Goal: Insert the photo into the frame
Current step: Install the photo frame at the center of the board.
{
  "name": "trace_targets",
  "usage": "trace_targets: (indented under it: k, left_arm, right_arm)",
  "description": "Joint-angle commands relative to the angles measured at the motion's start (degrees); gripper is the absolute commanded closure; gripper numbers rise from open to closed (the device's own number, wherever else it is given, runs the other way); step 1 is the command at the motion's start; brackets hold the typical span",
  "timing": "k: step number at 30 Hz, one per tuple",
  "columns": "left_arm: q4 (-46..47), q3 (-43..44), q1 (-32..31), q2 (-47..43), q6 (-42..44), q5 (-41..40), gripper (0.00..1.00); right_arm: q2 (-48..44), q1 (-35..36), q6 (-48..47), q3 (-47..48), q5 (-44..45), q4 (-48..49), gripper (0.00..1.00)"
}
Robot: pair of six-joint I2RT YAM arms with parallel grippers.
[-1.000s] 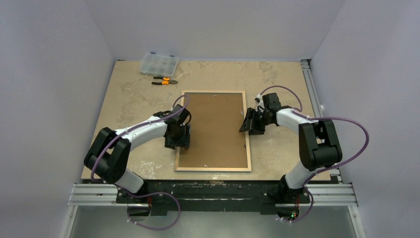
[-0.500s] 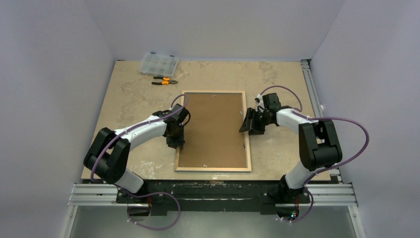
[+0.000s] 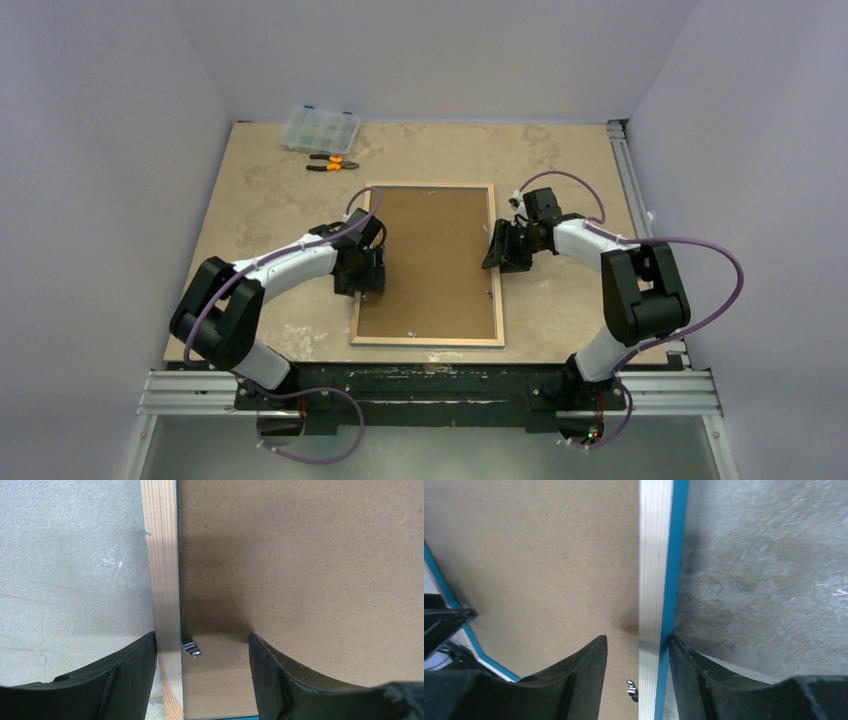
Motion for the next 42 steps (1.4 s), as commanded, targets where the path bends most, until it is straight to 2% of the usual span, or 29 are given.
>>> trace_targets:
  k: [1, 6, 11, 17, 21, 28, 32, 35, 38, 40, 41, 42]
  left_arm:
    - [1.3, -1.23, 1.46, -0.83, -1.31, -0.69, 0.36]
    - [2.27, -2.82, 2.96, -2.3, -1.8, 1.47, 0.34]
    - [0.84, -2.94, 4.1, -3.04, -2.75, -1.02, 0.35]
    - [-0.91, -1.97, 4.17, -3.31, -3.1, -3.62, 0.24]
    - [-2.59, -1.58, 4.19, -3.87, -2.85, -5.86, 0.24]
    - [-2.99, -2.19, 4.23, -3.73, -2.91, -8.16, 0.44]
    - [-1.9, -2.05, 4.23, -1.64, -2.35, -6.78, 0.65]
    - [-0.65, -2.69, 4.23, -1.39, -1.7, -5.56, 0.85]
    - [1.05, -3.3, 4.18, -1.64, -1.05, -3.57, 0.99]
    - [1.88, -3.57, 4.22, -1.78, -0.84, -2.22, 1.0]
    - [2.3, -3.63, 4.21, -1.81, -0.78, -1.68, 1.0]
    - [2.52, -3.72, 4.21, -1.89, -0.77, -1.27, 1.0]
  right_arm:
    - [-0.43, 5.8, -2.37, 0.82, 10.04, -4.11, 0.52]
    - [-0.71, 10.03, -2.48, 1.32, 17.7, -6.19, 0.56]
    - [1.02, 11.7, -2.48, 1.79, 23.06, -7.5, 0.7]
    - [3.11, 12.81, -2.27, 3.35, 28.97, -9.74, 0.96]
    - [4.02, 13.06, -2.37, 3.77, 29.95, -10.18, 1.0]
    - [4.55, 13.36, -2.54, 3.86, 28.44, -9.76, 1.0]
    - [4.71, 13.42, -2.56, 3.79, 28.38, -9.77, 1.0]
    - [4.72, 13.45, -2.5, 3.69, 28.1, -9.57, 1.0]
    - [4.52, 13.45, -2.48, 3.53, 26.47, -9.06, 1.0]
    - [4.14, 13.36, -2.41, 3.24, 23.68, -8.0, 0.97]
    - [3.85, 13.37, -2.17, 3.06, 22.11, -7.59, 0.92]
    - [3.32, 13.39, -2.05, 2.95, 21.29, -7.43, 0.81]
